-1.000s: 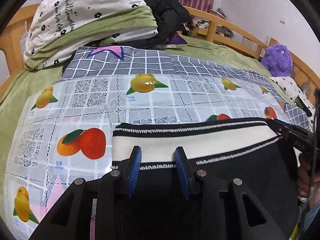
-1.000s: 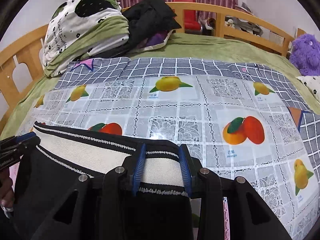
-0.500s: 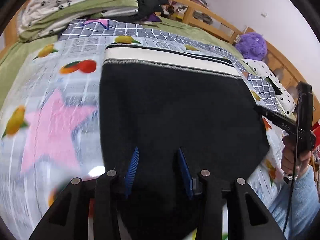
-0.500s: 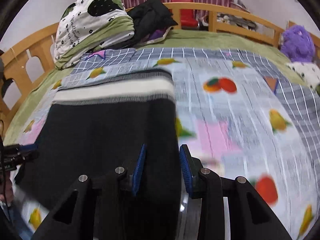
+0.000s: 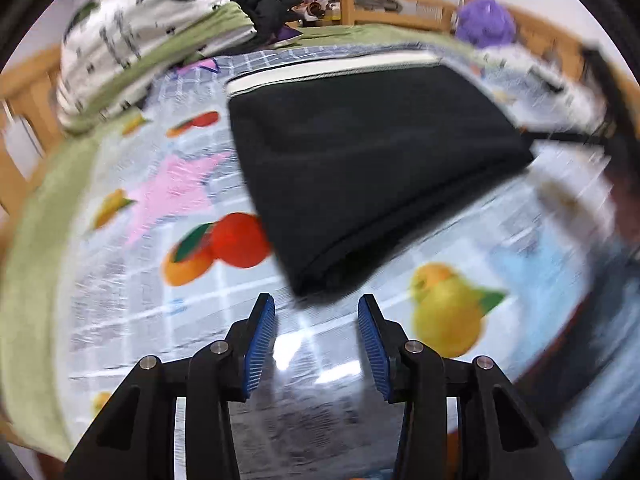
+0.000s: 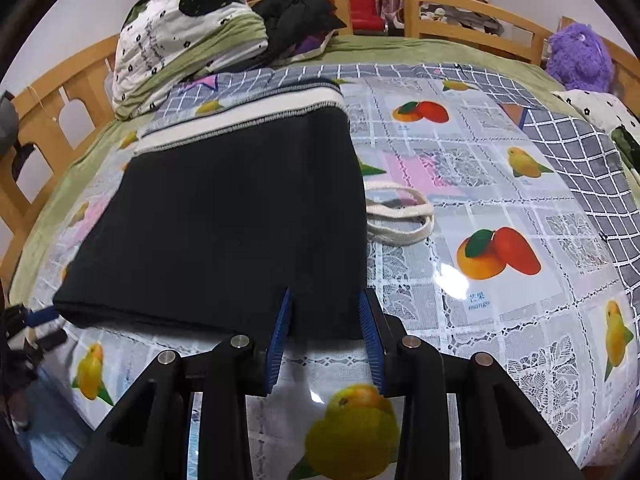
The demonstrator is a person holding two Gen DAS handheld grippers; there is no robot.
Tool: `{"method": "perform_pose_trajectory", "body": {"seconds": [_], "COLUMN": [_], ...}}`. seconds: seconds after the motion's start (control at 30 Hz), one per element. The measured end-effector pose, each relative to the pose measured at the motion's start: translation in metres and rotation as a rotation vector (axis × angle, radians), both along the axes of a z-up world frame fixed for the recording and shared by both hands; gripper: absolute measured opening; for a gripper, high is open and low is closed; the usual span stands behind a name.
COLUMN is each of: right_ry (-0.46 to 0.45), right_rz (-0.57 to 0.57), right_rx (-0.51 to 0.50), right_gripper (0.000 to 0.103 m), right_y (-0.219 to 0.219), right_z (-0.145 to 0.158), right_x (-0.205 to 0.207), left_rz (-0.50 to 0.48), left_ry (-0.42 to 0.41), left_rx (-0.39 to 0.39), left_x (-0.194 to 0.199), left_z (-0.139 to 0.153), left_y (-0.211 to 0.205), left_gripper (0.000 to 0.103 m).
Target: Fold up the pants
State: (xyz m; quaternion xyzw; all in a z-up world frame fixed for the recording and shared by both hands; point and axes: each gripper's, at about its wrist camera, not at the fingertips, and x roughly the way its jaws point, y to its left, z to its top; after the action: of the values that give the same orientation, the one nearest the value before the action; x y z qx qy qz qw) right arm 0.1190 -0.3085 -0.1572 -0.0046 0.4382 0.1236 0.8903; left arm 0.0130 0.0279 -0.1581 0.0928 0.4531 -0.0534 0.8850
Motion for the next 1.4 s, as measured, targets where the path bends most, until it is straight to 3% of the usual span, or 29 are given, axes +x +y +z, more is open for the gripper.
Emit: {"method": "perform_pose_trajectory", "body": {"seconds": [0.17,0.27,0.33,0.37,0.4,0.47,0.6,0.7,0.77,0.9,1.03,1.13,1.2,1.23,1.27,1.33,1.4], "right_ry": [0.005,0.0,-0.003,-0.003,-0.002,0.004,0.027,0.029,0.012,-0.105,-0.17,-0.12,-0.087,-0.112,-0.119,-0.094,-0.082], "right_rz": [0.008,0.022,0.027,0.028,0.027,0.022,0.021,0.025,0.035,0.06,0.076,0.086,0.072,0.057,0.058,0.084,0.085], "right_rx": [-0.012,-0.026,-0.025,-0.024,-0.023,-0.021,-0.024,-0.033,-0.031,0.014,-0.002,-0.01,-0.053,-0.067,-0.099,-0.168,-0.167], "right_gripper": [0.035,0.035,0.035,0.035,0.035,0.035,0.035,0.035,0.035,0.035,0.035,0.035,0.036,0.036,0.036,0.035,0.035], "right_y": [0.007,0.009,0.009,0.01,0.01,0.009,0.008,0.007,0.006,0.003,0.022,0.041,0.046,0.047,0.05,0.053,0.049], "right_z": [0.001,0.001,0.001,0.002,0.001,0.0,-0.005,-0.006,-0.002,0.019,0.026,0.013,-0.002,-0.006,-0.009,-0.016,-0.018], "right_x": [0.002,0.002,0.002,0.002,0.003,0.004,0.008,0.008,0.007,0.001,0.017,0.039,0.044,0.04,0.035,0.024,0.015], "left_rz": [-0.079,-0.105,-0.063,-0.045,0.012,0.085,0.176,0.188,0.194,0.146,0.126,0.149,0.178,0.193,0.189,0.155,0.14], "left_ry": [-0.1,-0.119,-0.148,-0.155,-0.171,-0.15,-0.027,0.017,0.017,-0.142,-0.164,-0.125,-0.055,-0.019,-0.067,-0.072,-0.064], "left_rx": [0.307,0.385,0.322,0.268,0.138,-0.043,-0.223,-0.299,-0.331,-0.348,-0.418,-0.434,-0.401,-0.377,-0.387,-0.371,-0.38], "left_x": [-0.006,-0.003,0.005,0.005,0.009,0.016,0.025,0.02,0.011,-0.012,0.026,0.068,0.082,0.082,0.07,0.055,0.045], "left_z": [-0.007,-0.014,-0.007,-0.002,0.01,0.015,-0.006,-0.003,0.002,0.037,0.055,0.045,0.018,0.003,-0.006,-0.004,-0.001], "left_y": [-0.031,-0.043,-0.04,-0.035,-0.022,0.0,0.028,0.034,0.039,0.036,0.031,0.023,0.015,0.012,0.01,0.006,0.008], "left_gripper": [0.041,0.042,0.033,0.018,0.016,0.014,0.015,0.018,0.018,0.018,0.02,0.02,0.02,0.021,0.021,0.021,0.02]}}
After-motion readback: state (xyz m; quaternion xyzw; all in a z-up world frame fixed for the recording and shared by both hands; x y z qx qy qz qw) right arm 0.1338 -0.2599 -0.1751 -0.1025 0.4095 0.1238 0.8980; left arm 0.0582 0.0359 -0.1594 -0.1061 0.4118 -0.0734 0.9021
